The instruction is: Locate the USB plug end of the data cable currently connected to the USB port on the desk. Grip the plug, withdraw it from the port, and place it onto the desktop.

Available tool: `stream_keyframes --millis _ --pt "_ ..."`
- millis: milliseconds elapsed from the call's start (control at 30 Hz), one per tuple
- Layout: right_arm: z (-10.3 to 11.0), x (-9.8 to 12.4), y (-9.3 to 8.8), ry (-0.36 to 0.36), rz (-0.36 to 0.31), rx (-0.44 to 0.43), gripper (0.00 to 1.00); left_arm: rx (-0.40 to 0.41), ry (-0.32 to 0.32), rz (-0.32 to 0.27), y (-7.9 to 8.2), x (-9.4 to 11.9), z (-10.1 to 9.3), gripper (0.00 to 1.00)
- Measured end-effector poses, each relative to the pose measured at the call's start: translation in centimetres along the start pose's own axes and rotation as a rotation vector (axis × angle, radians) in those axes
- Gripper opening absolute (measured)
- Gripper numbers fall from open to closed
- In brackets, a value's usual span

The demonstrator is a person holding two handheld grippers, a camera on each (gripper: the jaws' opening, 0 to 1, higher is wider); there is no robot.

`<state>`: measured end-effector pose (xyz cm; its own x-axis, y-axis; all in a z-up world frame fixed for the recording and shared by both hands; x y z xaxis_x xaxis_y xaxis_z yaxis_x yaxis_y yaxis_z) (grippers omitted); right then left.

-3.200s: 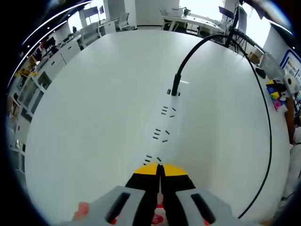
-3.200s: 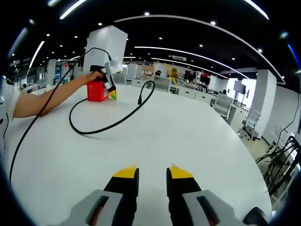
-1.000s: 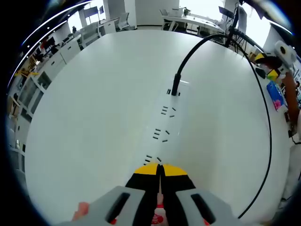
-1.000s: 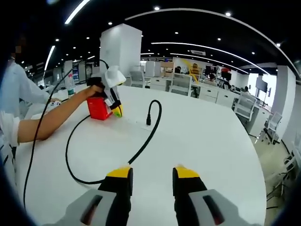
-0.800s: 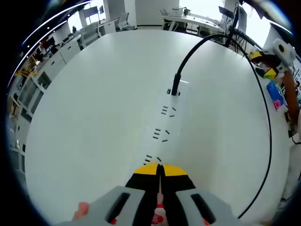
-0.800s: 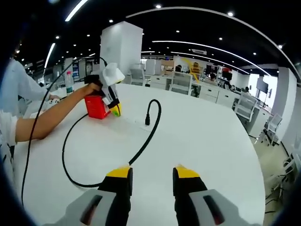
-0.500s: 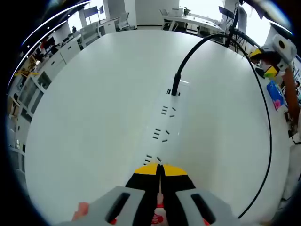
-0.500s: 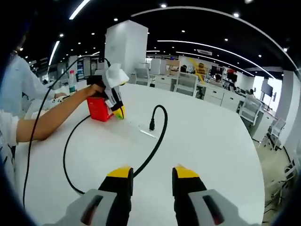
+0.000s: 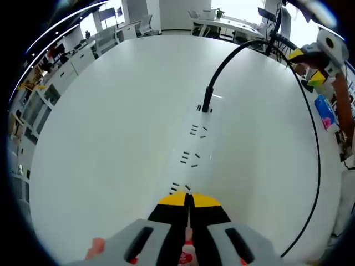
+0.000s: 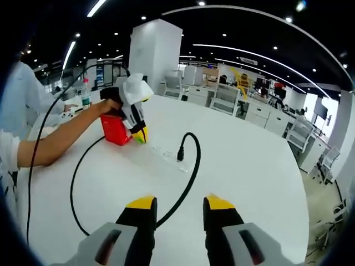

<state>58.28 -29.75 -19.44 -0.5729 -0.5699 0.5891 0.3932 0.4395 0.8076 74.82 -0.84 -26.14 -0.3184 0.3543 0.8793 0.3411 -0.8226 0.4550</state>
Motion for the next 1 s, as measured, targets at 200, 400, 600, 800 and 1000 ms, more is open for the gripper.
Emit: stream_keyframes --millis 200,400,600,800,1000 --pt "-0.7 -0.6 0.7 0.010 0.040 0.031 0.38 -0.001 0.000 0.003 0.0 0.1 -0.1 0.02" --pt "-1.9 -1.6 1.6 0.022 0.065 0.043 0.38 -0.001 0.000 0.002 -0.1 0.1 0.0 0.02" --pt "-2.3 -3.0 2.5 0.042 0.089 0.051 0.39 -0.002 -0.001 0.000 -0.2 0.1 0.2 0.02" --pt "-2.4 -4.2 3.4 0.056 0.118 0.075 0.41 -0.001 -0.001 0.001 -0.3 0.1 0.3 0.02" --pt "-2.9 -5.3 4.7 0.074 0.121 0.117 0.40 -0.002 -0.002 -0.001 -0.3 0.1 0.4 0.02"
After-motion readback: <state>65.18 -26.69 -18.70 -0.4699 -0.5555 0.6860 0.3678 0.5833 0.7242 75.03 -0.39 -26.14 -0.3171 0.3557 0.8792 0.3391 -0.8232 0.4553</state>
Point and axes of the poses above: the point that each gripper's makers call its tool centre point, and the gripper's own axes: x roughly backward along the fingers, z roughly to its left, y roughly out of its top, the point moved 9 cm from there along x, roughly backward along the fingers, and after that the axes turned 10 degrees about y, right-handed, at the moved point
